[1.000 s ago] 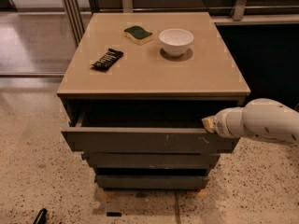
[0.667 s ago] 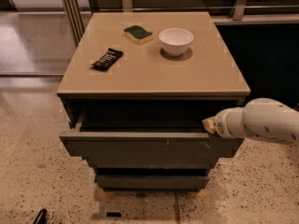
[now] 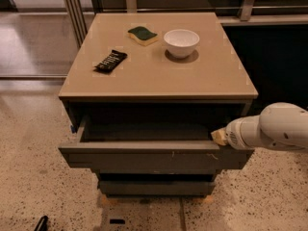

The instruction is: Open top drawer

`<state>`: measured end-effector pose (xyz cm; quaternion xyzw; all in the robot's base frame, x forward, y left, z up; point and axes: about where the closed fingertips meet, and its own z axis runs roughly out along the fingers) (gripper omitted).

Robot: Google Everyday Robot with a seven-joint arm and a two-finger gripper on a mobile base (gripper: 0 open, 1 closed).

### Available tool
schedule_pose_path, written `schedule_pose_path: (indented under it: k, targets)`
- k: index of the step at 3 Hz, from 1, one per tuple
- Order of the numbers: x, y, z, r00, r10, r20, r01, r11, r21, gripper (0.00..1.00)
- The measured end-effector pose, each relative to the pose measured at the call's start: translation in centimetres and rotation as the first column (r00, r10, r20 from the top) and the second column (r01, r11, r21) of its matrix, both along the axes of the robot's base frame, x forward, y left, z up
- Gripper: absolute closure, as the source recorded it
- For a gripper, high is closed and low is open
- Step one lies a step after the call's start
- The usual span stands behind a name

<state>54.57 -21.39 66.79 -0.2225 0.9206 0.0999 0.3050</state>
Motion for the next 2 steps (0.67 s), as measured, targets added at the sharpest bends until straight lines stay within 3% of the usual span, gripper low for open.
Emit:
schedule_pose_path:
  k: [2]
  targets:
    - [-1.43, 0.55, -0.84, 0.9995, 0.012, -0.028, -0.012, 1.0, 0.009, 1.0]
